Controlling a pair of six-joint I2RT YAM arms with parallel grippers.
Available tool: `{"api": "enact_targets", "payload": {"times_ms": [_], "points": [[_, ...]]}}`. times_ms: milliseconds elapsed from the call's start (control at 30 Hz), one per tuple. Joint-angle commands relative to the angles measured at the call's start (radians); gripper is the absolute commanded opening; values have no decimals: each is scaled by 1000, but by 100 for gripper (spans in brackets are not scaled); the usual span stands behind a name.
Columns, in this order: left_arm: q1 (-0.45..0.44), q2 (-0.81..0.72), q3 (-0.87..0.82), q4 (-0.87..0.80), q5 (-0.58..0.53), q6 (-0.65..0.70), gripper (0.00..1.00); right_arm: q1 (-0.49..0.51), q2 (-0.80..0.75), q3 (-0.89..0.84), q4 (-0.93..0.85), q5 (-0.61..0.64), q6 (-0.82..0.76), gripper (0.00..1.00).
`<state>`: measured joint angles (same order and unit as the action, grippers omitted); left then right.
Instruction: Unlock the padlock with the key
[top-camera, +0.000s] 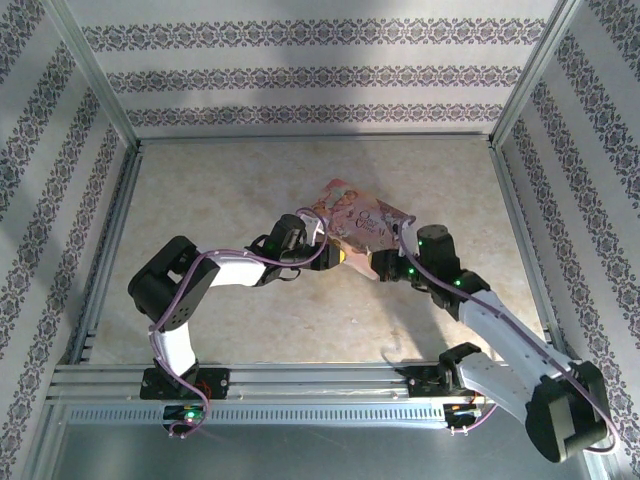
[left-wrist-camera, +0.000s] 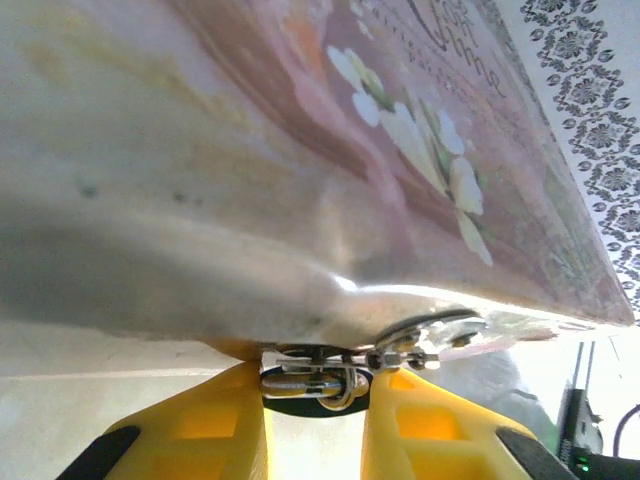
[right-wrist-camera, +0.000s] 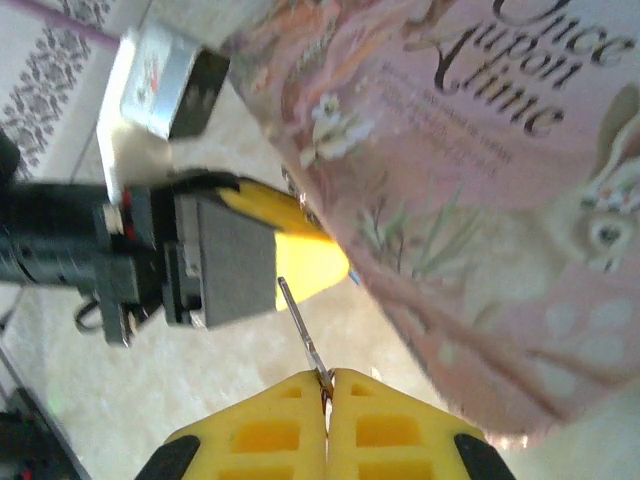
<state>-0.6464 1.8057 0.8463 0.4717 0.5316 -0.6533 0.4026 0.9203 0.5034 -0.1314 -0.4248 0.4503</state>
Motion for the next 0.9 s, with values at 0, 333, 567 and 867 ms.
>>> {"api": "enact_targets", "payload": {"times_ms": [0, 333, 567, 867], "points": [[-16, -52, 7, -38, 62, -38, 21, 75, -66, -49, -56, 112, -81, 0], [-16, -68, 57, -186, 110, -43, 21, 317, -43, -154, 75, 342, -104, 0], [-16, -71, 77, -215, 120, -55, 21, 377, 76, -153, 126, 414, -146, 0], [-16, -76, 87, -232, 120, -60, 21, 420, 216, -132, 234, 457, -180, 0]]}}
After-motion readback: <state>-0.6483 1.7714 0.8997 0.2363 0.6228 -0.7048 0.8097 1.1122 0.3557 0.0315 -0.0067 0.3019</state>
